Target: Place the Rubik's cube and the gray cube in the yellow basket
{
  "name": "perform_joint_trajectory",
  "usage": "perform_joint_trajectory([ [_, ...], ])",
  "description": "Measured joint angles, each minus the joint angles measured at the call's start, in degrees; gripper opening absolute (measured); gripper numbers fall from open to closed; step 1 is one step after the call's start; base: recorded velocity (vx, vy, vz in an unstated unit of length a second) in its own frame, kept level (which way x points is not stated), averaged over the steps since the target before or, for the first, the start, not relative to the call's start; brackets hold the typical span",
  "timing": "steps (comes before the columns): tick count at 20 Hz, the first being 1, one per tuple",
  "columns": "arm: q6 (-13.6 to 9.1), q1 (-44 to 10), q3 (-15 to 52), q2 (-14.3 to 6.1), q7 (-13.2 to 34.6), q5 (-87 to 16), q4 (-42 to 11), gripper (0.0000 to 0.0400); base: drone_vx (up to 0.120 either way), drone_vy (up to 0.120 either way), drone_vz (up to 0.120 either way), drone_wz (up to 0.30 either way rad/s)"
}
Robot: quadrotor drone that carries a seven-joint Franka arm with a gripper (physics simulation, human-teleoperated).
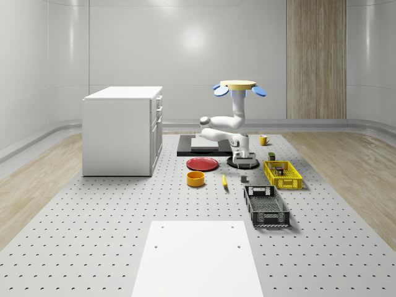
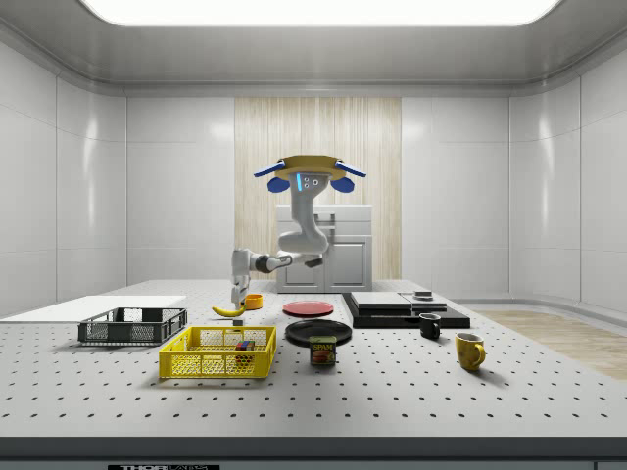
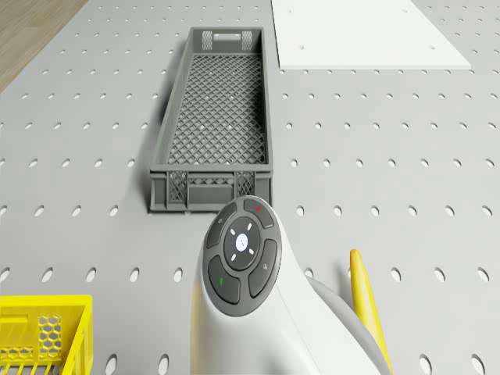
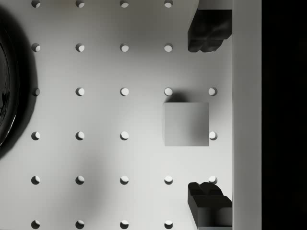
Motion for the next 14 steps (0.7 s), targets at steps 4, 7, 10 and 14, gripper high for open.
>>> perform_joint_trajectory([
  [4,0.39,-0.15,-0.89,0.01,-0.04,-0.84,0.33,0.04,0.0,0.0,-0.04,0.0],
  [7,1.21,-0.5,-2.71,0.04,-0.1,-2.55,1.07,0.04,0.0,0.0,0.0,0.0],
  [10,2.14,-0.93,-4.8,0.18,-0.19,-4.53,2.03,0.04,0.0,0.0,0.0,0.0],
  [14,2.63,-1.79,-6.17,0.84,-0.32,-5.94,3.45,0.04,0.0,0.0,0.0,0.0],
])
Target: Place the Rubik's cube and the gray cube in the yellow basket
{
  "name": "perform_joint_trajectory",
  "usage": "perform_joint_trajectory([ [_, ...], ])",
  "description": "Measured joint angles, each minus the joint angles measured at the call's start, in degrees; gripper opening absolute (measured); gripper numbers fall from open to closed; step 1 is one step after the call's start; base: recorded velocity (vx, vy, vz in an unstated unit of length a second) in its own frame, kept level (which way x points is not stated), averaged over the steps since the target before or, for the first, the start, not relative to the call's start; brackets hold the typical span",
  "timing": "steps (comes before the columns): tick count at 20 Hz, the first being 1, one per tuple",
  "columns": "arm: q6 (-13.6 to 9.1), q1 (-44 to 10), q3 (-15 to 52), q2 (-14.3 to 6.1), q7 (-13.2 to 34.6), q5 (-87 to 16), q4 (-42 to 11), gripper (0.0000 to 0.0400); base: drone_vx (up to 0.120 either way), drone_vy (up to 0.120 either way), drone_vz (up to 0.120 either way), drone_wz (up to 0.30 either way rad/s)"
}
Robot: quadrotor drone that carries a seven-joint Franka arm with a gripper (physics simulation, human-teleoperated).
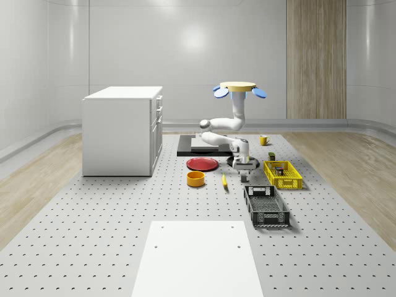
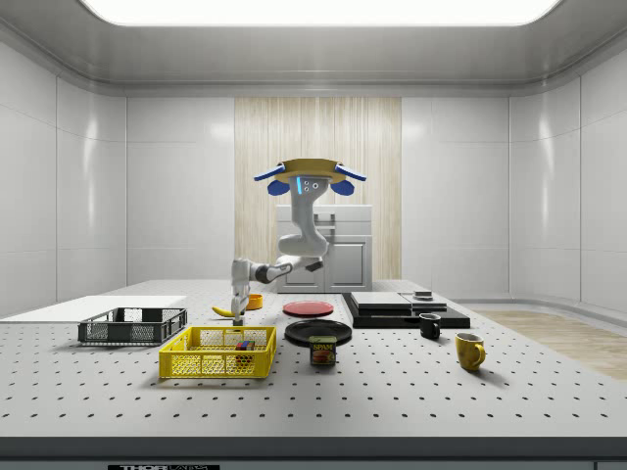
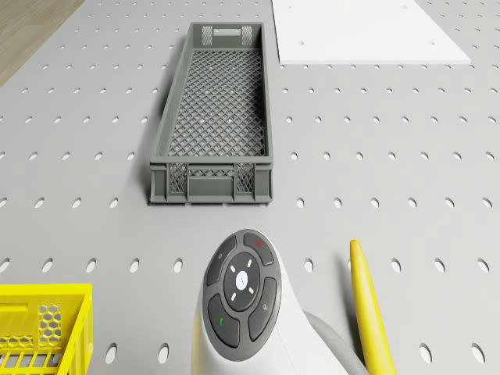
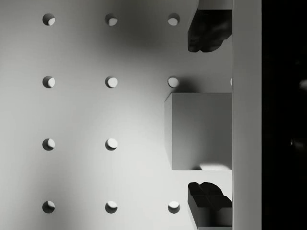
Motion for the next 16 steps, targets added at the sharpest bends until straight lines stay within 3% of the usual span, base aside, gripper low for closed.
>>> perform_joint_trajectory([
  [14,0.16,-0.03,-0.31,1.1,-1.78,-0.52,2.19,0.04,0.0,0.0,0.0,0.0],
  [16,0.14,0.12,-0.32,1.14,-1.96,-0.53,2.23,0.0341,0.0,0.0,0.0,0.0],
])
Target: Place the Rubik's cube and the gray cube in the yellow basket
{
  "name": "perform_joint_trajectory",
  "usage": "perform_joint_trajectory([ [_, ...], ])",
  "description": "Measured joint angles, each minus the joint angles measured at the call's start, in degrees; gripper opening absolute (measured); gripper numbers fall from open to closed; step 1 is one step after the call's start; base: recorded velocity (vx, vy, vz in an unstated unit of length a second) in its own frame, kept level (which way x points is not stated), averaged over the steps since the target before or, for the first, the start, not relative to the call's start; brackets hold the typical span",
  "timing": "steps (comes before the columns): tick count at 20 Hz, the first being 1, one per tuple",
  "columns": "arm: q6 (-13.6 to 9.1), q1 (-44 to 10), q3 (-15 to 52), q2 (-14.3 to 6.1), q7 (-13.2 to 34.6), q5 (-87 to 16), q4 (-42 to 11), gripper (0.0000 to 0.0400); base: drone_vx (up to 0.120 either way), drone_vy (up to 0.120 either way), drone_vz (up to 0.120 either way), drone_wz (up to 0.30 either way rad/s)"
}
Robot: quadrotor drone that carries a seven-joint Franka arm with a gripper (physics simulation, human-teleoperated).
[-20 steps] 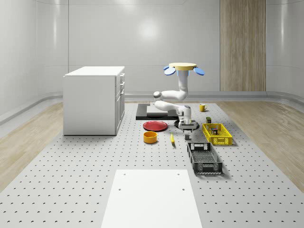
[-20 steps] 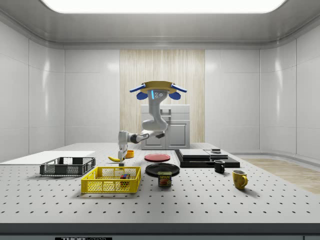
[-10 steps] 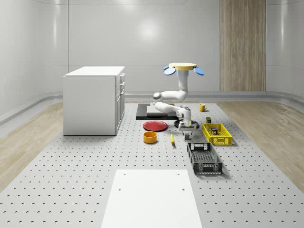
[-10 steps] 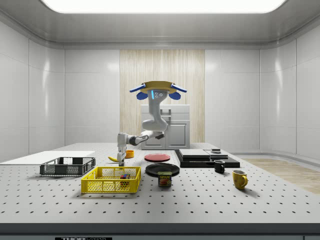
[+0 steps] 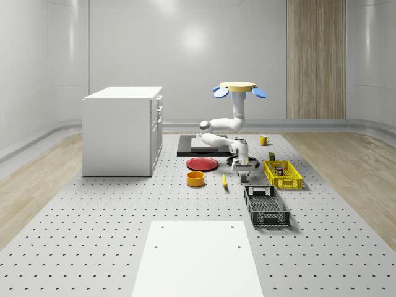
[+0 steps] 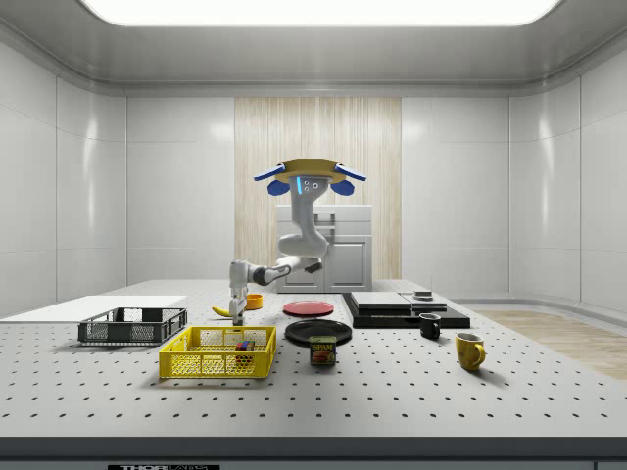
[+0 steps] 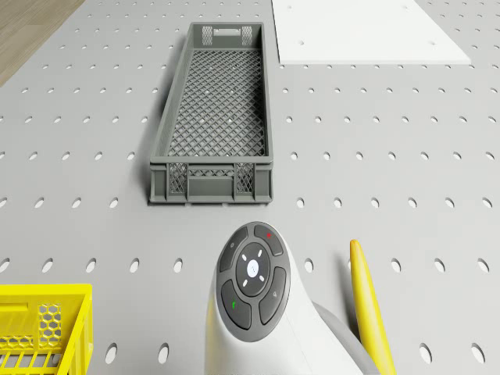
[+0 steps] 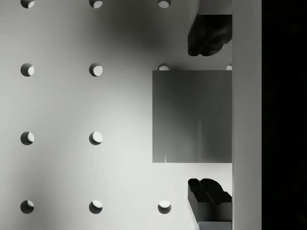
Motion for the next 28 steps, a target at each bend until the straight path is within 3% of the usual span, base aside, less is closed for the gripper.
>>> perform_joint_trajectory([
  [3,-0.06,0.16,-0.01,0.08,-0.18,-0.04,0.03,0.0293,0.0,0.0,0.0,0.0],
  [8,-0.19,0.32,-0.03,0.23,-0.34,-0.11,0.04,0.0262,0.0,0.0,0.0,0.0],
  [22,-1.69,1.08,2.03,0.45,-0.47,1.67,-1.15,0.0251,0.0,0.0,0.0,0.0],
  [28,-3.34,1.68,5.36,0.3,-0.27,4.78,-2.68,0.025,0.0,0.0,0.12,0.0],
])
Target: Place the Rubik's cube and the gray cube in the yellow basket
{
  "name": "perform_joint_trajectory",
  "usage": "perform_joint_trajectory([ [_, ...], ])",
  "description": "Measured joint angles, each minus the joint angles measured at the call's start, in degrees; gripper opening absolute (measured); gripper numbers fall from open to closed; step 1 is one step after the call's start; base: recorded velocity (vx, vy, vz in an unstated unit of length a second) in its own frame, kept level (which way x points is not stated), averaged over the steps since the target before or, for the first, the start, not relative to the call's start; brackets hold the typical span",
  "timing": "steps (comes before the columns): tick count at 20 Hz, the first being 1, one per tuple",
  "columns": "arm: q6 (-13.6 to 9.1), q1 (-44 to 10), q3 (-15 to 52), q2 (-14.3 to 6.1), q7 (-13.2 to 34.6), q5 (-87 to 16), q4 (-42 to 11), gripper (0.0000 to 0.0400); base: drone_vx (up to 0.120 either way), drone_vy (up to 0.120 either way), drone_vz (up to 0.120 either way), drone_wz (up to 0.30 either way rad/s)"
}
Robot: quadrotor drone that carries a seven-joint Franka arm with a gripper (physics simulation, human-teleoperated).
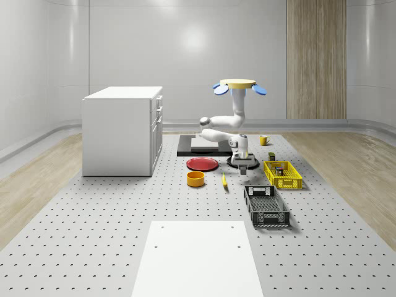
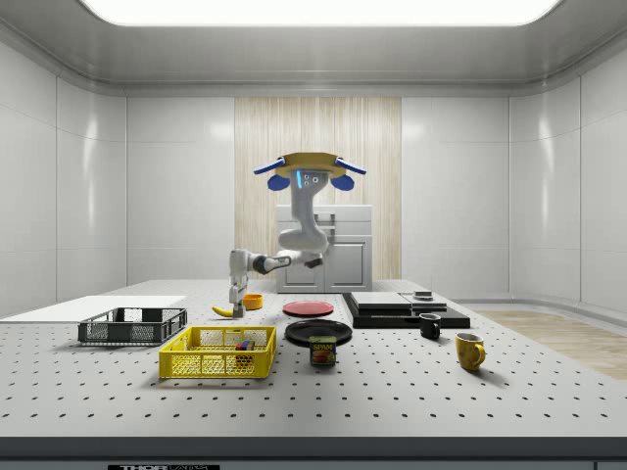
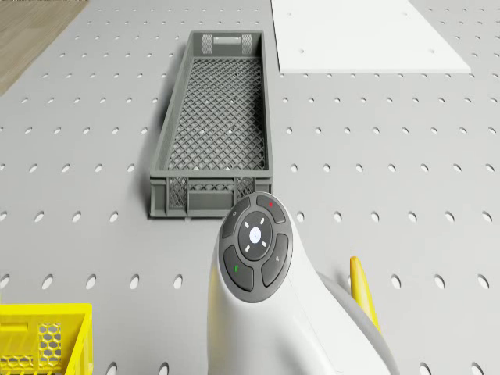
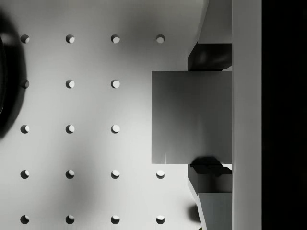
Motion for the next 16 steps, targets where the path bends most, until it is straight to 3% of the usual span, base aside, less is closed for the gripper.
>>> perform_joint_trajectory([
  [7,-0.49,0.11,1.41,-0.2,0.16,1.38,-0.53,0.025,0.0,0.0,0.12,0.0],
  [9,-0.49,0.1,1.56,-0.27,0.19,1.54,-0.58,0.025,0.0,0.04,0.0,0.0],
  [16,-0.36,0.02,1.79,-0.51,0.28,1.84,-0.63,0.025,0.0,0.12,0.0,0.0],
])
